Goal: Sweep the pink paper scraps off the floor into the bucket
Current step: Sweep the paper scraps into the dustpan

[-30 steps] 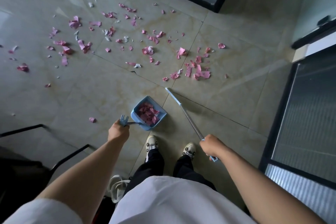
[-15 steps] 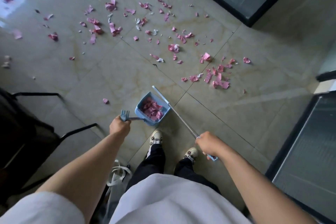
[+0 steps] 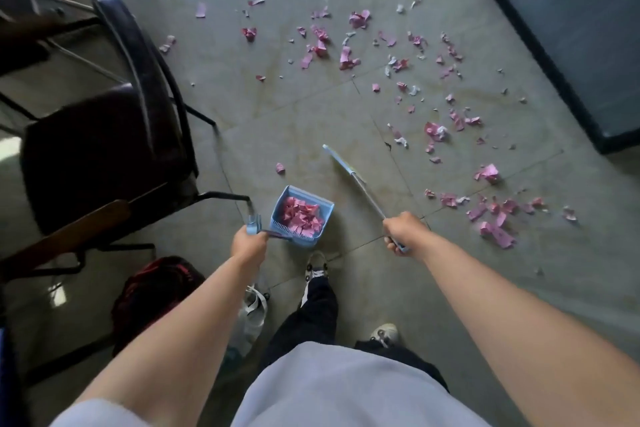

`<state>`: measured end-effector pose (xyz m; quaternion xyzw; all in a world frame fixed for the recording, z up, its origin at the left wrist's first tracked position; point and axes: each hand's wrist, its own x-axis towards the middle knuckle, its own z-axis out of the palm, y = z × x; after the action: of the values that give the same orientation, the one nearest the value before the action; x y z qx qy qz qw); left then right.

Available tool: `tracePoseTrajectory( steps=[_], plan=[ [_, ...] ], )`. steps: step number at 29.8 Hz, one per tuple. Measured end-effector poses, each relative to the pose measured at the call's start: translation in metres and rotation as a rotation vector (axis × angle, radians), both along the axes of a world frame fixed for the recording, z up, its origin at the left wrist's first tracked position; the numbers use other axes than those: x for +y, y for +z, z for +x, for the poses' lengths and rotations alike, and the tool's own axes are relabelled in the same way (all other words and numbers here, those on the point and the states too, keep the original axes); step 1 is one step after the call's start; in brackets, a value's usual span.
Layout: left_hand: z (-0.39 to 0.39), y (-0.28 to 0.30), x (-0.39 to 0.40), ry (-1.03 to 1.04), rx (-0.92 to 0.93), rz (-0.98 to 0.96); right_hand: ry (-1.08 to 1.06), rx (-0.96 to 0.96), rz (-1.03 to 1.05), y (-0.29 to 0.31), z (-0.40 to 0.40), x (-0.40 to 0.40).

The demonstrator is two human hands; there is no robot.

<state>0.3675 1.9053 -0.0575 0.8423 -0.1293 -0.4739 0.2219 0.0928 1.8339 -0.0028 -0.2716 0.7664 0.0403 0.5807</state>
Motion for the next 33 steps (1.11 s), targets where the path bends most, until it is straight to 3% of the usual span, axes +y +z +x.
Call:
tracePoseTrajectory(
  steps=[6,12,19,25,33],
  plan=[
    [0.023,-0.001,-0.001,0.177,0.16,0.004,0.084,0.028,0.05,-0.012,0.056,-0.021],
    [0.048,-0.011,-0.007,0.259,0.223,0.049,0.585,0.226,-0.1,-0.018,0.09,-0.029],
    [0.045,-0.025,-0.034,0.312,0.254,0.021,0.998,0.369,-0.055,0.043,0.074,-0.073],
    [0.031,-0.009,-0.065,0.342,0.236,-0.012,0.955,0.349,-0.085,0.07,0.045,-0.091],
    [0.032,0.021,-0.123,0.298,0.167,-0.044,0.577,0.264,-0.125,0.044,0.017,-0.117]
  ],
)
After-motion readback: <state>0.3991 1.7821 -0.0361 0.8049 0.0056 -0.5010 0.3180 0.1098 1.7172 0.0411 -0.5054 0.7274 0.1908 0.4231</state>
